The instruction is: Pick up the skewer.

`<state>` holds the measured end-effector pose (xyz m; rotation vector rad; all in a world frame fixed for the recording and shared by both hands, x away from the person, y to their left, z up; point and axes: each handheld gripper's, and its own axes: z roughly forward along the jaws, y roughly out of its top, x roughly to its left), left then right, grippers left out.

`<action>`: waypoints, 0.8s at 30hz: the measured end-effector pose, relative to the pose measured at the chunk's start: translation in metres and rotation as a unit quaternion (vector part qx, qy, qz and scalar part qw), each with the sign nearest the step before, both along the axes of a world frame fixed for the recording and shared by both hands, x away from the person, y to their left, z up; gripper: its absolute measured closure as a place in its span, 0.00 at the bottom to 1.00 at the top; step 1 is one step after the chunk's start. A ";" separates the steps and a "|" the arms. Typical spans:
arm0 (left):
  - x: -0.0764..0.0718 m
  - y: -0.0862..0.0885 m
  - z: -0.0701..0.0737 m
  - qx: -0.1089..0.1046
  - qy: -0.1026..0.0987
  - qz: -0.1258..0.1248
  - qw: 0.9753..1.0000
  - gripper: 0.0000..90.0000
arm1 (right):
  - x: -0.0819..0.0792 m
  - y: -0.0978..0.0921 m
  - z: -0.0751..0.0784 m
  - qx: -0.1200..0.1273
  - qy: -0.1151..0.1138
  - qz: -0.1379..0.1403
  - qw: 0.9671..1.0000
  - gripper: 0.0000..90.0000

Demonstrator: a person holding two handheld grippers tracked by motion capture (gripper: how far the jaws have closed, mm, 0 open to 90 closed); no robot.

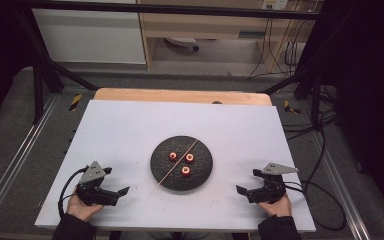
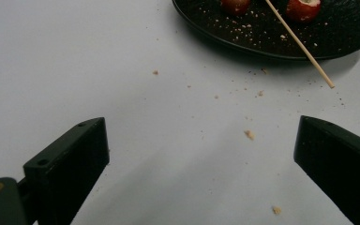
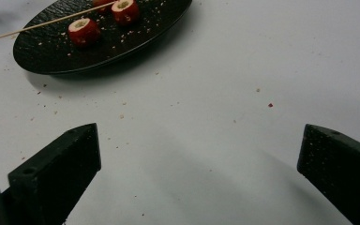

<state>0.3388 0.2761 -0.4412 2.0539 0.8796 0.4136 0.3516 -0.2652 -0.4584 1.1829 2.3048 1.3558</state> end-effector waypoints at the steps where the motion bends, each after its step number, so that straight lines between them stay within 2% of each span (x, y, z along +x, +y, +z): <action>1: 0.000 -0.001 0.001 0.001 0.002 -0.001 1.000 0.04 | 0.000 0.000 0.000 0.000 0.000 0.001 1.000 0.01; 15: 0.003 -0.010 0.009 0.008 0.002 -0.001 1.000 0.04 | 0.000 0.000 0.001 -0.002 0.001 0.002 1.000 0.01; 17: 0.003 -0.013 0.010 0.015 0.001 -0.001 1.000 0.05 | 0.000 0.000 0.001 -0.003 0.001 0.002 1.000 0.01; 24: 0.006 -0.019 0.014 0.021 0.004 0.000 1.000 0.05 | 0.001 0.000 0.000 -0.007 0.004 0.003 1.000 0.01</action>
